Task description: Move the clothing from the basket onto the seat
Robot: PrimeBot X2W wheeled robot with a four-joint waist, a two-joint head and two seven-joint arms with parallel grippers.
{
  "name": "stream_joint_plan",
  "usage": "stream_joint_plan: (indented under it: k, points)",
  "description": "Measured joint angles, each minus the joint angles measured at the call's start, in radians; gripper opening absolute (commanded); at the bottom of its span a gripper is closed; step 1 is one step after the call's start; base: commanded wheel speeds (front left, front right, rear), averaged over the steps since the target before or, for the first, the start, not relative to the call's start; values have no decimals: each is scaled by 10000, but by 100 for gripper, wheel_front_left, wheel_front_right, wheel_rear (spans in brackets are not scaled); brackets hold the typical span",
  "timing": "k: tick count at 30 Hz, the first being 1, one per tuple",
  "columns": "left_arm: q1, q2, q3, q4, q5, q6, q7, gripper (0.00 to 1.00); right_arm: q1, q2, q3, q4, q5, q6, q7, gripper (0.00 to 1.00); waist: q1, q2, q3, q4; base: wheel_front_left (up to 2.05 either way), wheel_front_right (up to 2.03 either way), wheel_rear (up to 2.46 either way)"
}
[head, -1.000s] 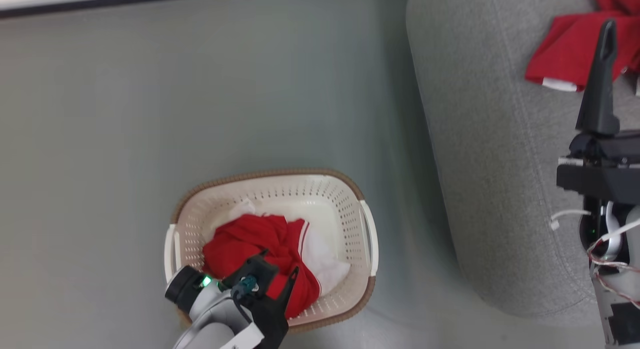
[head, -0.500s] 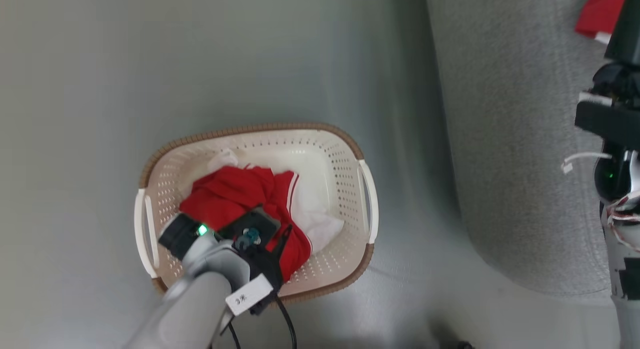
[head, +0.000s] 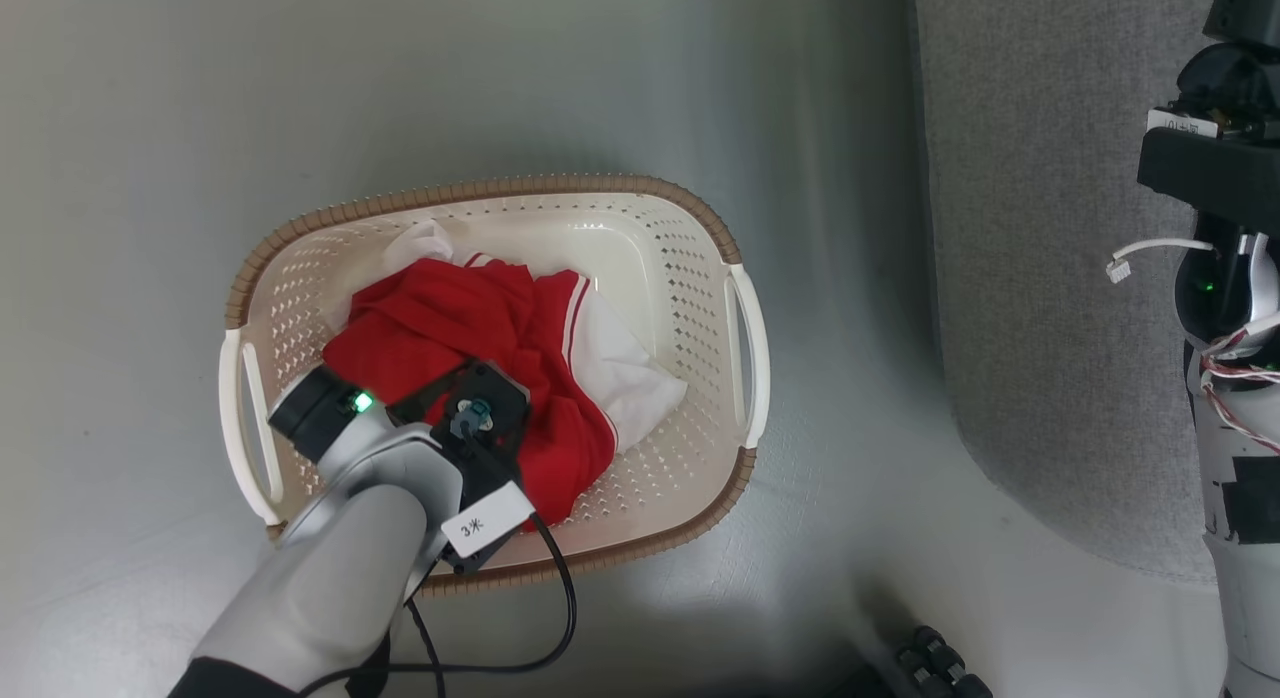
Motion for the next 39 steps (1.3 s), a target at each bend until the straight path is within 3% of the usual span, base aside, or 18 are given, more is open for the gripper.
stream_joint_plan:
  k: [9, 12, 15, 16, 25, 39]
  points:
    - [-327, 107, -146, 713, 25, -77, 464, 98, -375, 278, 407, 199, -138, 176, -84, 100, -1, -1, 207, -285, 0, 0, 0]
    - [-501, -31, -217, 892, 25, -77, 554, 53, -464, 297, 472, 385, -163, 222, -88, 100, 0, -1, 305, -389, 0, 0, 0]
    - [-553, -153, -272, 1020, 25, -77, 608, 22, -483, 311, 481, 548, -163, 249, -94, 100, -1, -1, 336, -452, 0, 0, 0]
    - [-553, -153, -272, 1020, 25, -77, 608, 0, -483, 311, 481, 548, -163, 249, -94, 100, -1, -1, 336, -452, 0, 0, 0]
    - [-643, -301, -255, 1187, -107, -81, 213, 0, -551, 353, 485, 1076, -238, 336, -148, 100, -1, -3, 126, -419, 0, 0, 0]
    - [-868, -548, 86, 261, -949, -157, -2146, 0, -347, 297, 598, 2295, -337, 617, -176, 100, -1, -2, -1055, 17, 0, 0, 0]
